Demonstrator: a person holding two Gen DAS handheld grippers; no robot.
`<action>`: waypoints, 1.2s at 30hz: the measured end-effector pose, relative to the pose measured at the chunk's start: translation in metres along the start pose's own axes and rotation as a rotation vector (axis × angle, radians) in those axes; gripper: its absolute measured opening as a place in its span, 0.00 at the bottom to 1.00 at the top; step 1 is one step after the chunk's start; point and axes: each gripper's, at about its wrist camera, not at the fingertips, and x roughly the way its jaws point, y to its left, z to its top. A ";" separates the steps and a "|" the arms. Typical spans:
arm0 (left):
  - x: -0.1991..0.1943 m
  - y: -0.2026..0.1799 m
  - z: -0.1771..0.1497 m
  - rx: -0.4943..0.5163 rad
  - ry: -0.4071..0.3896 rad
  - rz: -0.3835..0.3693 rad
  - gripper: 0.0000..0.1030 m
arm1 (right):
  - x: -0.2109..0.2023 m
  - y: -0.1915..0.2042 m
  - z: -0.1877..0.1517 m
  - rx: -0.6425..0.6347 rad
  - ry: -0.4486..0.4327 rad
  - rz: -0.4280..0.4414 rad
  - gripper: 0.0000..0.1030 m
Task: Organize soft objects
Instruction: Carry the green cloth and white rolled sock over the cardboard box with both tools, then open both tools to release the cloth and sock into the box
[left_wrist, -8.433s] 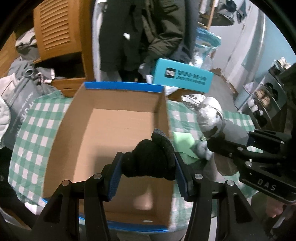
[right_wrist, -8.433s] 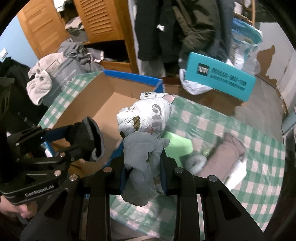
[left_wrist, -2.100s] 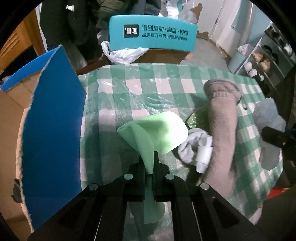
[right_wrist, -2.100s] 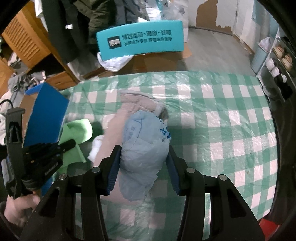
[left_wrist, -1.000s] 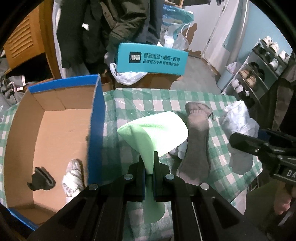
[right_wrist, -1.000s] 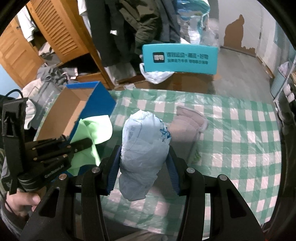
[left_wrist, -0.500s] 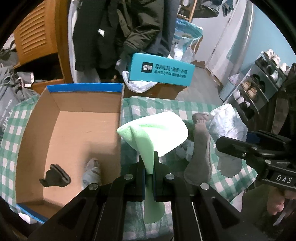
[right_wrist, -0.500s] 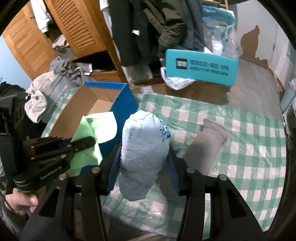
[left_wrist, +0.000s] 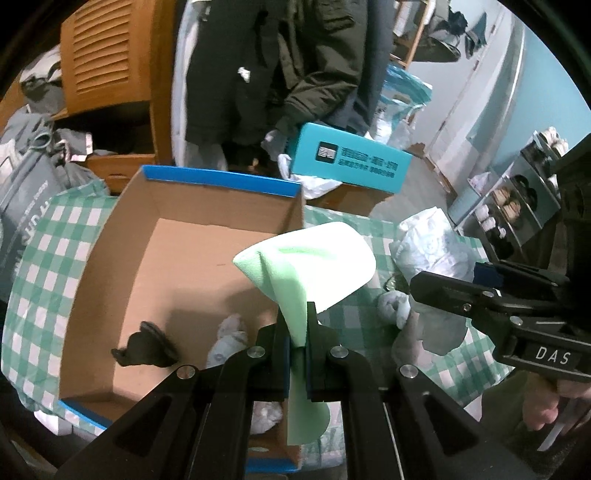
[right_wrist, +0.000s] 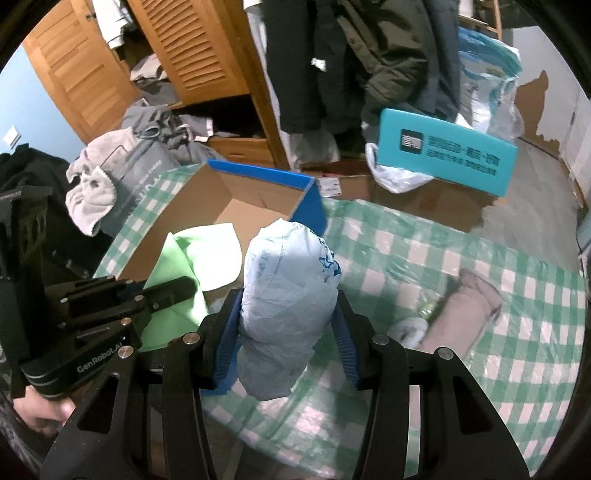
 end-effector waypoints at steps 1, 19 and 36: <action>-0.001 0.004 0.000 -0.006 -0.001 0.002 0.05 | 0.002 0.004 0.002 -0.006 0.002 0.004 0.46; -0.002 0.075 -0.012 -0.122 0.005 0.083 0.06 | 0.059 0.072 0.025 -0.094 0.082 0.058 0.46; 0.020 0.105 -0.018 -0.215 0.050 0.144 0.22 | 0.098 0.081 0.027 -0.098 0.148 0.045 0.52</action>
